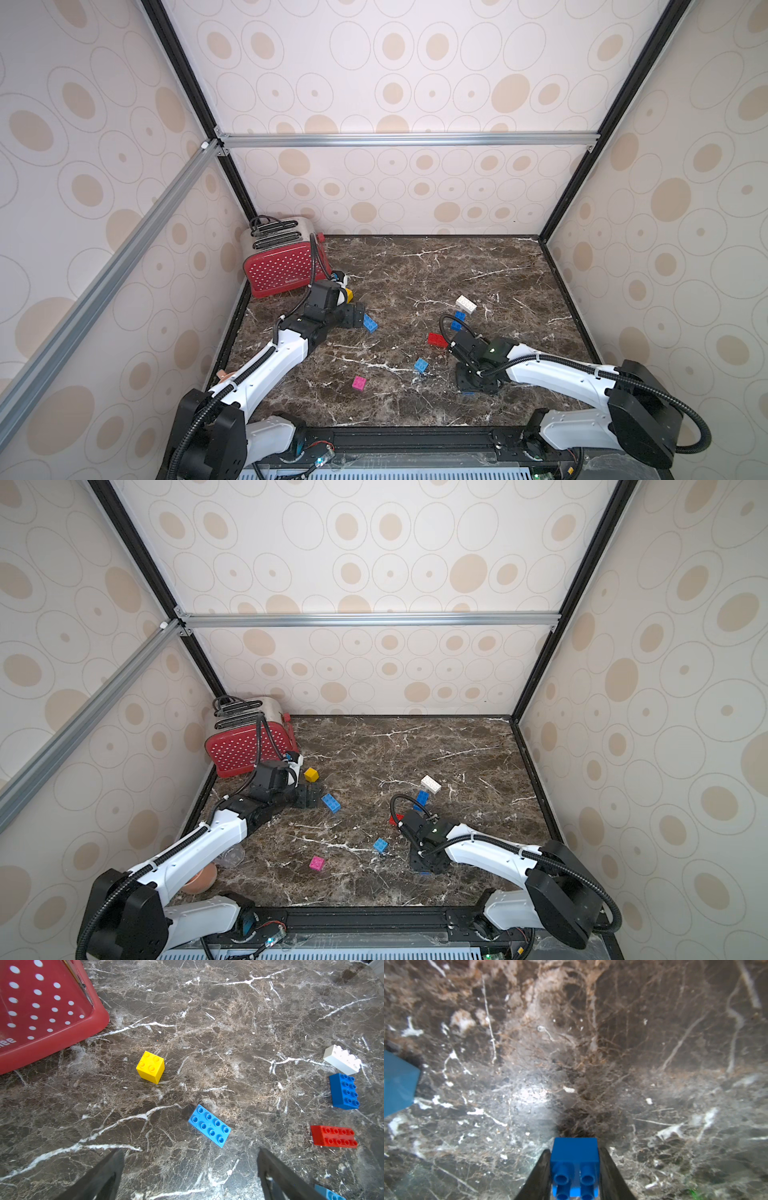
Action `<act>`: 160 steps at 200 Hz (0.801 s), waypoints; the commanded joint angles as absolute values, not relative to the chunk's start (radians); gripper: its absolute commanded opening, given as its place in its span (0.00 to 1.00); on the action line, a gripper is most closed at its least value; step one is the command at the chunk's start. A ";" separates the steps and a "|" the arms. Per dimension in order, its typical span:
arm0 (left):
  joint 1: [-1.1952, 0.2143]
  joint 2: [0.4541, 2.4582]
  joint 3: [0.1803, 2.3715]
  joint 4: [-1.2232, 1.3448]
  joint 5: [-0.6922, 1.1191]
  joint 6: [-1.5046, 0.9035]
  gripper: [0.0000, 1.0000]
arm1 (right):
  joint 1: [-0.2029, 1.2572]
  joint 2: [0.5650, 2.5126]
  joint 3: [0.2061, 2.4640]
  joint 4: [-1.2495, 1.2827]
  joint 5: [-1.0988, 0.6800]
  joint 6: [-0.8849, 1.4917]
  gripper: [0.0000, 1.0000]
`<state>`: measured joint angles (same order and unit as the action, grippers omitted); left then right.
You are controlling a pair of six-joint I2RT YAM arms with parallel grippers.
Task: Assemble a carrot with lego
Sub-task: Pick up the lego brick from the center of the board, then assemble the lego brick with the lego brick.
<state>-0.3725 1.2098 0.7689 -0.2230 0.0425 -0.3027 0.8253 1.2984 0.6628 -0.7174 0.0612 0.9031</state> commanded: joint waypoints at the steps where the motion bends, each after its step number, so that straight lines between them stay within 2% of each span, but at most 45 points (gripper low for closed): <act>1: -0.380 1.195 0.772 -0.246 0.027 -0.309 0.99 | 0.835 1.323 0.695 -0.764 0.060 0.919 0.28; 55: -0.380 1.216 0.793 -0.254 0.055 -0.314 0.99 | 0.826 1.427 0.901 -0.800 0.080 0.874 0.24; 116: -0.380 1.281 0.833 -0.228 0.137 -0.312 0.99 | 0.688 1.600 1.069 -0.726 0.034 0.827 0.21; 160: -0.382 1.343 0.870 -0.211 0.241 -0.292 0.99 | 0.649 1.705 1.183 -0.755 0.038 0.801 0.20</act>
<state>-0.3733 1.3228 0.8181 -0.2218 0.1642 -0.3023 0.6594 1.6711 1.1358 -0.7254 0.0353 0.8127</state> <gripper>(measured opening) 0.992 0.340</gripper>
